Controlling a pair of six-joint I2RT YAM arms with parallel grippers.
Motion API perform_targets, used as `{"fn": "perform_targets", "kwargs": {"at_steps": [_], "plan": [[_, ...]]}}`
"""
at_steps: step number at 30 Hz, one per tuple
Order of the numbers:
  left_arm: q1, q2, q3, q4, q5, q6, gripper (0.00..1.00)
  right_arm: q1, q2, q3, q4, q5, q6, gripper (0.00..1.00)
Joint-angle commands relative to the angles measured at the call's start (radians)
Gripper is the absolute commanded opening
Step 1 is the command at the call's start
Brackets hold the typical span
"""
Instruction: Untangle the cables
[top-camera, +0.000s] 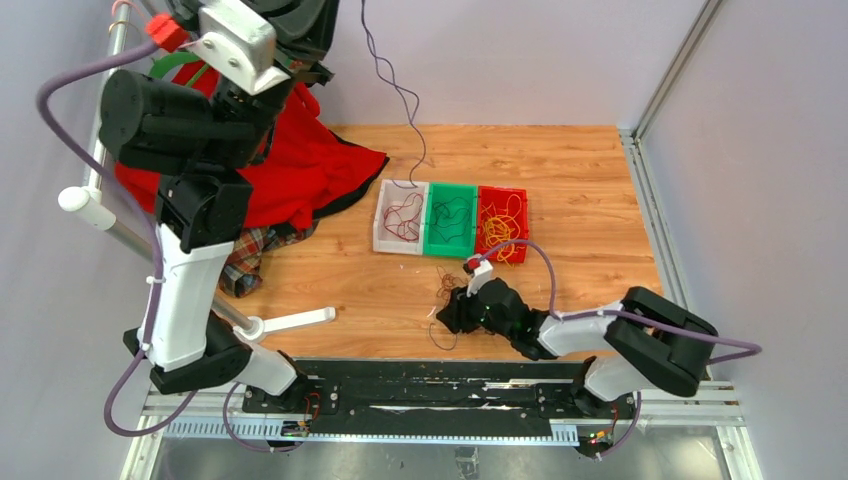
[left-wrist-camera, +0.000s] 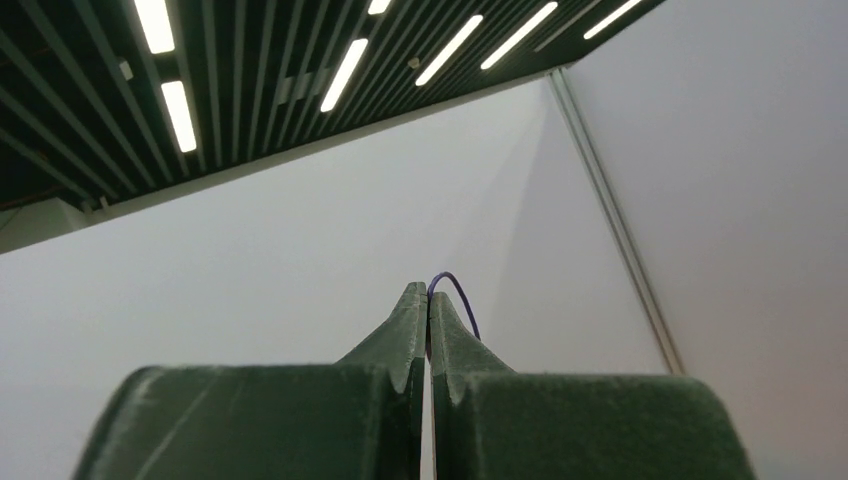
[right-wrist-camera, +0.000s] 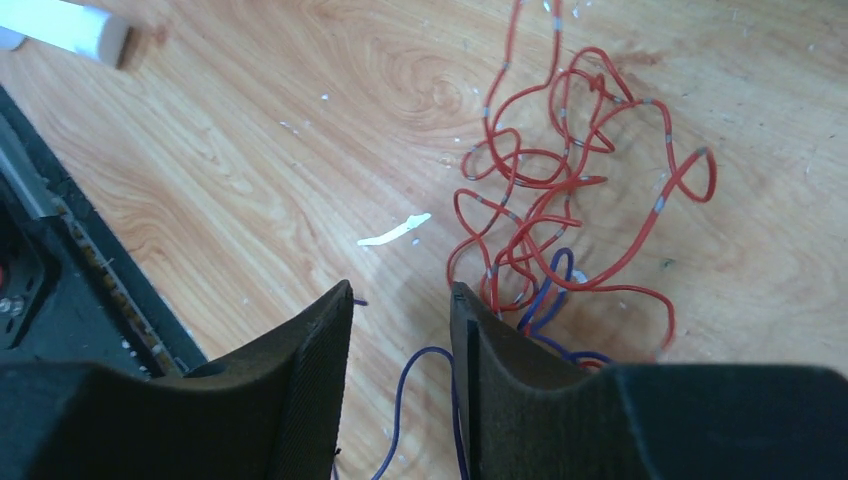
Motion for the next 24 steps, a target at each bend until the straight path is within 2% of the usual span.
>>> {"fn": "perform_targets", "kwargs": {"at_steps": [1, 6, 12, 24], "plan": [[-0.004, -0.022, -0.125, 0.026, -0.029, 0.063, 0.01, 0.029, -0.139, 0.018, -0.131, 0.044, 0.000, 0.43], [-0.004, -0.055, -0.298, 0.020, -0.037, 0.081, 0.01, 0.030, -0.373, 0.091, -0.317, 0.107, -0.047, 0.55], [-0.004, -0.062, -0.469, 0.023, -0.048, 0.092, 0.01, 0.027, -0.578, 0.106, -0.445, 0.225, -0.097, 0.58], [-0.003, 0.063, -0.528, 0.057, -0.100, 0.101, 0.01, 0.006, -0.682, 0.086, -0.568, 0.436, -0.123, 0.54]]}}
